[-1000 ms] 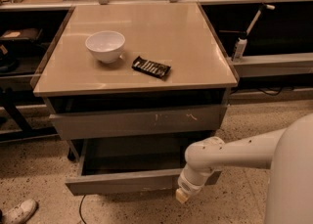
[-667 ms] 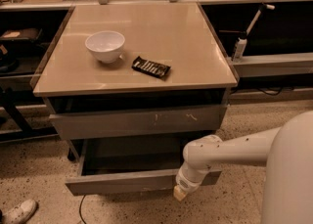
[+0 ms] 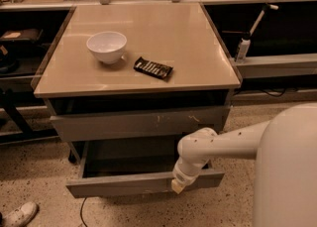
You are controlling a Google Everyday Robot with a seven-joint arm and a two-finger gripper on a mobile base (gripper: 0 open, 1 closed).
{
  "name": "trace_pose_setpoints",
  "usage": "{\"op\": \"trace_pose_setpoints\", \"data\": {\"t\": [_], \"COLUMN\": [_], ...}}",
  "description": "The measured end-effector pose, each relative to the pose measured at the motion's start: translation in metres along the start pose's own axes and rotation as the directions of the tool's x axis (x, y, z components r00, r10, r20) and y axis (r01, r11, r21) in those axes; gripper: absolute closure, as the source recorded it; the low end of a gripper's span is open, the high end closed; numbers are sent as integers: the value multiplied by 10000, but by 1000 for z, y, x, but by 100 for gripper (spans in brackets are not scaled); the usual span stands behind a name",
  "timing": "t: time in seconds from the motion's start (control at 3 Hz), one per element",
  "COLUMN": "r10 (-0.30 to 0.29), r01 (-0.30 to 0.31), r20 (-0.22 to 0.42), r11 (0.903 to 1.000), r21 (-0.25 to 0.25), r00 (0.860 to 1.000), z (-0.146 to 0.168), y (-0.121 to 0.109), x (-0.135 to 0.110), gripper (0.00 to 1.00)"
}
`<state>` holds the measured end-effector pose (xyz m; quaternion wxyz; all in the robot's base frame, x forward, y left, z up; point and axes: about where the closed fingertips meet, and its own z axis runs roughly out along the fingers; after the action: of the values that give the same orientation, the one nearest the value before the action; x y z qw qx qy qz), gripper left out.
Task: Close middle drawer
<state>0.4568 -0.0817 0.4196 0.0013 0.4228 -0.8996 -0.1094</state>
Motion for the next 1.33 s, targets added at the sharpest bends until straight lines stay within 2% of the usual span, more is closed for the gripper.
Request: {"op": "trace_pose_setpoints", "data": {"t": [0.67,1.0,1.33], "r10": [-380,-380,-380], "r01": [384,384,384], "r20": [-133,-134,-134], "r11": [9989,9989,9989], "r21": [270,270,270], "r00": [9992,9992,9992], "z": [-6,-6,-6], "y": [-7,-7,-7], "x": [-28,-28,-28], "gripper": [100,81,58]}}
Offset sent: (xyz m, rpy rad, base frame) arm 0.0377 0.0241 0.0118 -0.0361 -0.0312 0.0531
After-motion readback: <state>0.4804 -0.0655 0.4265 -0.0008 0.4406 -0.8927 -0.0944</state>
